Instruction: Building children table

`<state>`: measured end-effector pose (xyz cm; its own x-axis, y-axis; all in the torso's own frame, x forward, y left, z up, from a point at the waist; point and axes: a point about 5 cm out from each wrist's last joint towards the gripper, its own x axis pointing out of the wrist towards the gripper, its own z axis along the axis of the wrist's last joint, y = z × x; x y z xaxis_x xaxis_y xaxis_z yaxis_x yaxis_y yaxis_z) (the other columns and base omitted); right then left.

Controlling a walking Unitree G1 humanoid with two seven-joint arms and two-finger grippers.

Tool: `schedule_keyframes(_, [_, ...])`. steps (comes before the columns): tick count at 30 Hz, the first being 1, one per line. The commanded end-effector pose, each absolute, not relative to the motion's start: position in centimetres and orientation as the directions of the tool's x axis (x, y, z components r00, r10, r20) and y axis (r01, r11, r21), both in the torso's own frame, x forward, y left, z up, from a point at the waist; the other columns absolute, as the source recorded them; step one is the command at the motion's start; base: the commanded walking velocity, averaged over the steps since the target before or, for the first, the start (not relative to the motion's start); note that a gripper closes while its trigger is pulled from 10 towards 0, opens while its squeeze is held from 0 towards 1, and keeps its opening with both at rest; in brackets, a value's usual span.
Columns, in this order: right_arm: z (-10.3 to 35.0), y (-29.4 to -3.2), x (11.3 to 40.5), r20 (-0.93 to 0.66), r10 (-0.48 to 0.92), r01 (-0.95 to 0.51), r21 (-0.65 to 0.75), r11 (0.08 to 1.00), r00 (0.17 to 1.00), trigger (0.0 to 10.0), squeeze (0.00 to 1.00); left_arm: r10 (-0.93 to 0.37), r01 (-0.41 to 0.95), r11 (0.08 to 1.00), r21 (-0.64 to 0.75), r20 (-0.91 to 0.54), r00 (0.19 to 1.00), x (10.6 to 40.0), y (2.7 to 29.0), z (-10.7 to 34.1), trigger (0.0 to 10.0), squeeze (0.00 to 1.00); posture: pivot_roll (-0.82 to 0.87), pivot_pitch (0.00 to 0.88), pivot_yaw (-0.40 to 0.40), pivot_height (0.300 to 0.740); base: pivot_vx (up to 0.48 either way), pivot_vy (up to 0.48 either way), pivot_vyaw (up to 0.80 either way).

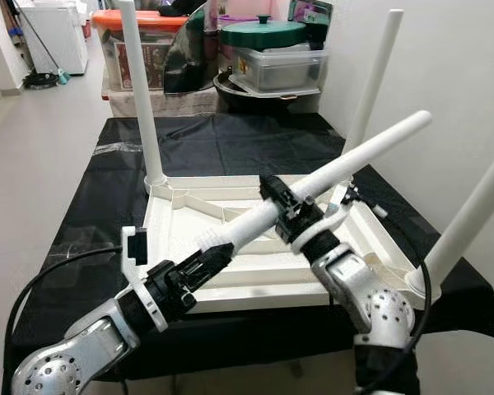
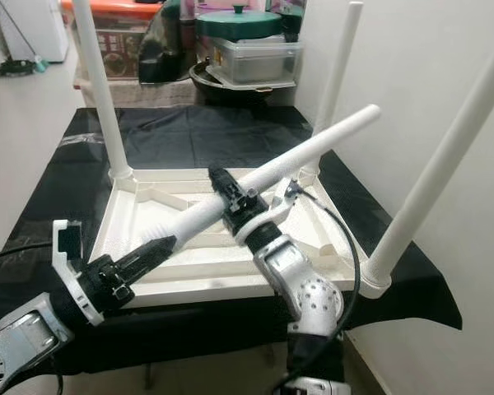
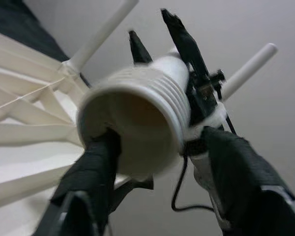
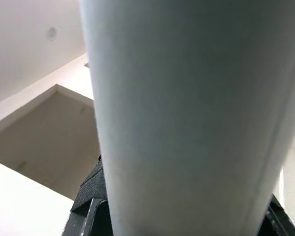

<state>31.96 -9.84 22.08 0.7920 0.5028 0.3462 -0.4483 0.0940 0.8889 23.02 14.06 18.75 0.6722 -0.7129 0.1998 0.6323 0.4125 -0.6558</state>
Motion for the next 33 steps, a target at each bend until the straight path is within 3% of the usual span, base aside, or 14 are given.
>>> schedule_keyframes(1, [24.0, -10.5, 32.6, 0.412, 0.458, -0.508, 0.855, 0.105, 0.788, 0.0, 0.0, -0.727, 0.574, 0.442, -0.69, 0.1, 0.68, 22.7, 14.0, 16.9, 10.0, 0.0, 0.21, 0.0, -0.108, 0.74, 0.0, 0.0, 0.0])
schedule_keyframes(2, [24.4, -10.8, 32.9, 0.411, 0.447, -0.518, 0.843, 0.145, 0.794, 0.7, 0.0, -0.724, 0.567, 0.447, -0.692, 0.092, 0.683, 22.5, 14.0, 16.7, 10.0, 0.0, 0.21, 0.0, -0.108, 0.74, 0.0, 0.0, 0.0])
schedule_keyframes(3, [24.7, -11.0, 33.1, 0.403, 0.45, -0.533, 0.821, 0.207, 0.796, 0.7, 0.0, -0.72, 0.556, 0.454, -0.696, 0.082, 0.69, 22.4, 14.0, 16.5, 10.0, 0.0, 0.21, 0.0, -0.108, 0.74, 0.0, 0.0, 0.0])
schedule_keyframes(4, [24.7, -11.0, 33.1, 0.403, 0.45, -0.533, 0.821, 0.207, 0.796, 0.7, 0.0, -0.72, 0.556, 0.454, -0.696, 0.082, 0.69, 22.4, 14.0, 16.5, 10.0, 0.0, 0.21, 0.0, -0.108, 0.74, 0.0, 0.0, 0.0])
schedule_keyframes(5, [24.8, -11.1, 33.5, 0.373, 0.455, -0.543, 0.771, 0.334, 0.809, 10.0, 0.0, -0.707, 0.541, 0.482, -0.689, 0.058, 0.704, 22.3, 14.0, 16.2, 10.0, 0.0, 0.21, 0.0, -0.108, 0.74, 0.0, 0.0, 0.0])
schedule_keyframes(6, [24.9, -11.2, 33.8, 0.345, 0.459, -0.55, 0.701, 0.455, 0.819, 10.0, 0.0, -0.691, 0.52, 0.513, -0.683, 0.03, 0.722, 22.2, 14.0, 15.9, 10.0, 0.0, 0.21, 0.0, -0.108, 0.74, 0.0, 0.0, 0.0])
schedule_keyframes(8, [24.9, -11.2, 33.8, 0.345, 0.459, -0.55, 0.701, 0.455, 0.819, 10.0, 0.0, -0.691, 0.52, 0.513, -0.683, 0.03, 0.722, 22.2, 14.0, 15.9, 10.0, 0.0, 0.21, 0.0, -0.108, 0.74, 0.0, 0.0, 0.0])
schedule_keyframes(10, [24.8, -11.2, 34.0, 0.301, 0.458, -0.548, 0.481, 0.685, 0.837, 10.0, 0.0, -0.637, 0.461, 0.599, -0.655, -0.041, 0.77, 22.2, 13.9, 14.9, 10.0, 0.0, 0.21, 0.0, -0.111, 0.74, 0.0, 0.0, 0.0])
schedule_keyframes(12, [24.8, -11.2, 34.0, 0.301, 0.458, -0.548, 0.481, 0.685, 0.837, 10.0, 0.0, -0.637, 0.461, 0.599, -0.655, -0.041, 0.77, 22.2, 13.9, 14.9, 10.0, 0.0, 0.21, 0.0, -0.111, 0.74, 0.0, 0.0, 0.0])
schedule_keyframes(13, [24.6, -11.1, 33.9, 0.292, 0.463, -0.544, 0.365, 0.755, 0.837, 10.0, 0.0, -0.583, 0.427, 0.659, -0.619, -0.062, 0.81, 22.4, 13.9, 14.7, 10.0, 0.0, 0.21, 0.0, -0.111, 0.74, 0.0, 0.0, 0.0])
schedule_keyframes(16, [24.3, -11.0, 33.7, 0.287, 0.46, -0.535, 0.301, 0.79, 0.84, 10.0, 0.0, -0.536, 0.398, 0.708, -0.584, -0.078, 0.84, 22.5, 13.7, 14.6, 10.0, 0.0, 0.21, 0.0, -0.113, 0.74, 0.0, 0.0, 0.53])
schedule_keyframes(18, [23.5, -10.6, 33.2, 0.272, 0.454, -0.519, 0.255, 0.816, 0.848, 10.0, 0.0, -0.468, 0.379, 0.809, -0.449, -0.104, 0.878, 22.6, 13.1, 14.8, 10.0, 0.0, 0.22, 0.0, -0.11, 0.74, 0.0, 0.0, 0.8])
schedule_keyframes(21, [22.9, -10.3, 32.8, 0.266, 0.451, -0.51, 0.226, 0.83, 0.852, 10.0, 0.0, -0.454, 0.393, 0.852, -0.346, -0.114, 0.884, 22.5, 12.5, 15.0, 10.0, 0.0, 0.21, 0.0, -0.113, 0.74, 0.0, 0.0, 0.8])
schedule_keyframes(33, [22.2, -9.9, 32.3, 0.294, 0.427, -0.492, 0.201, 0.847, 0.855, 10.0, 0.0, -0.367, 0.343, 0.914, -0.216, -0.079, 0.927, 22.8, 12.5, 15.8, 10.0, 0.0, 0.22, 0.0, -0.114, 0.74, 0.0, 0.0, 0.8])
